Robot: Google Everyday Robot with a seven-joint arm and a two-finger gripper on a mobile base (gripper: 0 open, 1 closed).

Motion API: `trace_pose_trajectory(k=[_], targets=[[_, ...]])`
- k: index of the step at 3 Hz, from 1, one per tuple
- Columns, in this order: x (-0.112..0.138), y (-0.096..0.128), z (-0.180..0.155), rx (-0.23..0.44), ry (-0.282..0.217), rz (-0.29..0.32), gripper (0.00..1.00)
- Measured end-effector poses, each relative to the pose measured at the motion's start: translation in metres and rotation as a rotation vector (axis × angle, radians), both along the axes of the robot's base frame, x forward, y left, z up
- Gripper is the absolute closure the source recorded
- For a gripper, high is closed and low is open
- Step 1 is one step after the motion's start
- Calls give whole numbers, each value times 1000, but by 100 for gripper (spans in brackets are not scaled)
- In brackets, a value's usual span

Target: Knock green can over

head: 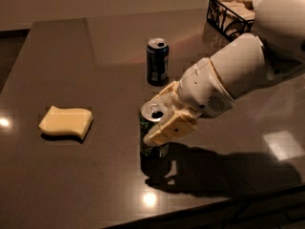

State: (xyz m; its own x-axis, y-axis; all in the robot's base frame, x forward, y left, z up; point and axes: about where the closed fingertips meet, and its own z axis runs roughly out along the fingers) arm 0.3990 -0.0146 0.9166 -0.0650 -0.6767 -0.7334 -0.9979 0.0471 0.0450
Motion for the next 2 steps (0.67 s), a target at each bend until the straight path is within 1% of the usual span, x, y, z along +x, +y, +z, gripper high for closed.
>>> trace_pose_trajectory(k=[1, 2], targets=[[21, -18, 13, 26, 29, -55, 88], [46, -39, 23, 41, 58, -172, 100]])
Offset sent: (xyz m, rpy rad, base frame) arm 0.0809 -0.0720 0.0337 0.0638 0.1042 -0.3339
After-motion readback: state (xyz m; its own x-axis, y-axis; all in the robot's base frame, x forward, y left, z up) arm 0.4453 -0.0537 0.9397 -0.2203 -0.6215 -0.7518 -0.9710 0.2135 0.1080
